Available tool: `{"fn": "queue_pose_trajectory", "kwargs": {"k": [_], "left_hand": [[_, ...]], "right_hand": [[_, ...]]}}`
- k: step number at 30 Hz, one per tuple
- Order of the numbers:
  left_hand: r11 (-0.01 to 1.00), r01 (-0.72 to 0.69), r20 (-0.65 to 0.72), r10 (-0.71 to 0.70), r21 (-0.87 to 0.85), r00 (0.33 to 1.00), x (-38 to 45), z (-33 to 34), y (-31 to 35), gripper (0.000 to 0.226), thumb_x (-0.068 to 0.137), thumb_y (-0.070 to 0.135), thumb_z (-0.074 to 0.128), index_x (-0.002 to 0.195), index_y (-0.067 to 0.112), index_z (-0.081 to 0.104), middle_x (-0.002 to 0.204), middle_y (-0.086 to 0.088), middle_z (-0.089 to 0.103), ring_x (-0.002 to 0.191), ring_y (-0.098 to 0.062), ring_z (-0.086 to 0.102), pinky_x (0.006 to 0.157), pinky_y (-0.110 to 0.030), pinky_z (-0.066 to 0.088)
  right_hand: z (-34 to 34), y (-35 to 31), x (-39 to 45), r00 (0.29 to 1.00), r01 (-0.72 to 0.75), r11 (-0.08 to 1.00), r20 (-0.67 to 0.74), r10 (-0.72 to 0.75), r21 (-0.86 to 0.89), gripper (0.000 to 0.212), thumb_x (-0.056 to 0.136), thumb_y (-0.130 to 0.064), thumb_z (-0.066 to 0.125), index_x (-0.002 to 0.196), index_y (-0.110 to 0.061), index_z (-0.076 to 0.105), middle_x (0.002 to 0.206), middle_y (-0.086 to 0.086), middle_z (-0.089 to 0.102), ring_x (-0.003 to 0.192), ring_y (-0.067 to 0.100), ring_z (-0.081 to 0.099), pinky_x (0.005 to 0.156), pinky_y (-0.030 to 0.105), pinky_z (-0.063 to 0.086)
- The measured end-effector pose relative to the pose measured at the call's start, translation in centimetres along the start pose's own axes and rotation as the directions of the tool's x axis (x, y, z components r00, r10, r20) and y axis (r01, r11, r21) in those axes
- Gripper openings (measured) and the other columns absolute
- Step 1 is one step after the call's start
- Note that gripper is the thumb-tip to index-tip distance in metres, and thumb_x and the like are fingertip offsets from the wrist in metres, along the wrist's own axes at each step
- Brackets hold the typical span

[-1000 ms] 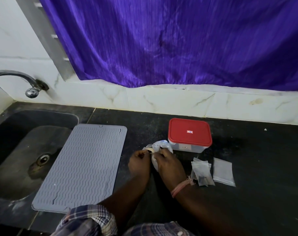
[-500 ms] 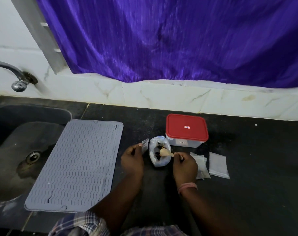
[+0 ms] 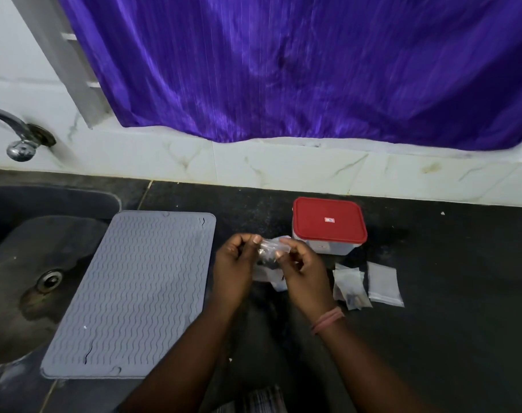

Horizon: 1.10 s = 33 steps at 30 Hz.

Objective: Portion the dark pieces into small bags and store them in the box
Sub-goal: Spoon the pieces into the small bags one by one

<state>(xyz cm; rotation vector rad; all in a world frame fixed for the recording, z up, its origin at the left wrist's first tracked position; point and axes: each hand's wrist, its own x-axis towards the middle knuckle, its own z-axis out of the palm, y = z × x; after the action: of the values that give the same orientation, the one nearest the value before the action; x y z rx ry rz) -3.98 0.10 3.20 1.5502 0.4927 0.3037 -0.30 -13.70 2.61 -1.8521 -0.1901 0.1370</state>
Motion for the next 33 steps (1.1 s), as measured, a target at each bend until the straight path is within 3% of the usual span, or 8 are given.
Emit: {"fn": "queue_pose_trajectory", "kwargs": {"k": [4, 7, 12, 17, 21, 24, 28, 33], "left_hand": [[0.997, -0.005, -0.031, 0.002, -0.077, 1.0, -1.1, 1.6, -0.3, 0.016, 0.101, 0.022, 0.06, 0.099, 0.012, 0.073, 0.091, -0.005, 0.077, 0.088, -0.022, 0.073, 0.078, -0.033, 0.058], [0.997, -0.027, 0.003, 0.028, -0.067, 1.0, -2.5, 3.8, 0.0, 0.016, 0.101, 0.016, 0.06, 0.095, 0.006, 0.072, 0.087, -0.008, 0.077, 0.08, -0.018, 0.073, 0.074, -0.027, 0.057], [0.993, -0.051, -0.14, 0.035, -0.108, 0.99, -2.2, 5.5, 0.2, 0.014, 0.099, 0.009, 0.061, 0.09, 0.007, 0.072, 0.084, -0.007, 0.077, 0.077, -0.014, 0.071, 0.073, -0.032, 0.056], [0.987, -0.133, -0.004, 0.133, -0.09, 0.991, -3.1, 7.9, 1.7, 0.01, 0.098, 0.006, 0.062, 0.103, 0.009, 0.07, 0.09, 0.0, 0.077, 0.084, -0.009, 0.072, 0.077, -0.025, 0.057], [0.979, 0.02, 0.201, 0.022, -0.202, 0.979, -2.5, 8.6, 1.1, 0.033, 0.093, 0.012, 0.069, 0.125, 0.008, 0.063, 0.109, -0.008, 0.076, 0.099, -0.019, 0.073, 0.083, -0.029, 0.059], [0.951, 0.129, 0.289, -0.044, -0.281, 0.956, -2.7, 9.0, 0.8, 0.03, 0.09, 0.0, 0.071, 0.119, -0.001, 0.068, 0.106, -0.024, 0.075, 0.086, -0.03, 0.072, 0.075, -0.038, 0.06], [0.951, 0.162, 0.224, -0.102, -0.265, 0.969, -1.6, 8.7, 0.7, 0.022, 0.087, -0.003, 0.072, 0.108, 0.002, 0.072, 0.088, -0.014, 0.073, 0.068, -0.023, 0.063, 0.055, -0.028, 0.052], [0.911, 0.25, 0.329, -0.138, -0.327, 0.934, -0.9, 8.9, 0.5, 0.028, 0.091, 0.017, 0.067, 0.116, 0.004, 0.07, 0.095, -0.016, 0.07, 0.072, -0.023, 0.056, 0.06, -0.028, 0.048]], "right_hand": [[-2.1, -0.4, -0.4, 0.992, 0.126, 0.992, -0.031, -0.126, 0.002, 0.018, 0.092, -0.008, 0.067, 0.092, -0.024, 0.076, 0.095, -0.009, 0.074, 0.094, 0.008, 0.069, 0.086, 0.027, 0.054], [-3.6, 0.0, -0.3, 0.987, 0.129, 0.992, -0.096, -0.13, -0.012, 0.033, 0.088, 0.002, 0.067, 0.087, -0.03, 0.077, 0.093, -0.012, 0.075, 0.093, 0.003, 0.068, 0.087, 0.027, 0.054], [-4.9, -0.1, -1.0, 0.956, 0.267, 0.96, -0.098, -0.275, -0.09, 0.025, 0.086, 0.002, 0.068, 0.096, -0.017, 0.08, 0.097, -0.009, 0.075, 0.096, 0.002, 0.068, 0.089, 0.021, 0.051], [-7.4, -0.6, 1.2, 0.952, 0.176, 0.984, -0.252, -0.174, -0.016, 0.024, 0.089, -0.003, 0.069, 0.095, -0.023, 0.08, 0.094, -0.013, 0.076, 0.092, 0.001, 0.07, 0.088, 0.024, 0.054], [-6.9, -1.8, 1.0, 0.967, 0.133, 0.983, -0.233, -0.101, 0.123, 0.027, 0.09, -0.004, 0.068, 0.089, -0.029, 0.077, 0.089, -0.016, 0.076, 0.088, 0.0, 0.07, 0.083, 0.017, 0.054], [-7.6, -1.9, 1.8, 0.982, 0.053, 0.972, -0.191, -0.008, 0.23, 0.017, 0.09, -0.011, 0.071, 0.086, -0.026, 0.077, 0.084, -0.011, 0.077, 0.083, 0.004, 0.071, 0.076, 0.018, 0.055], [-9.0, -2.3, 3.0, 0.997, -0.06, 0.945, -0.036, 0.075, 0.322, 0.009, 0.09, -0.01, 0.07, 0.085, -0.014, 0.076, 0.081, -0.003, 0.076, 0.078, 0.007, 0.069, 0.07, 0.018, 0.052], [-9.5, -1.3, 3.6, 0.958, 0.194, 0.974, -0.19, -0.213, -0.118, 0.011, 0.094, -0.014, 0.066, 0.089, -0.021, 0.073, 0.084, -0.014, 0.072, 0.079, 0.002, 0.067, 0.071, 0.021, 0.052]]}}
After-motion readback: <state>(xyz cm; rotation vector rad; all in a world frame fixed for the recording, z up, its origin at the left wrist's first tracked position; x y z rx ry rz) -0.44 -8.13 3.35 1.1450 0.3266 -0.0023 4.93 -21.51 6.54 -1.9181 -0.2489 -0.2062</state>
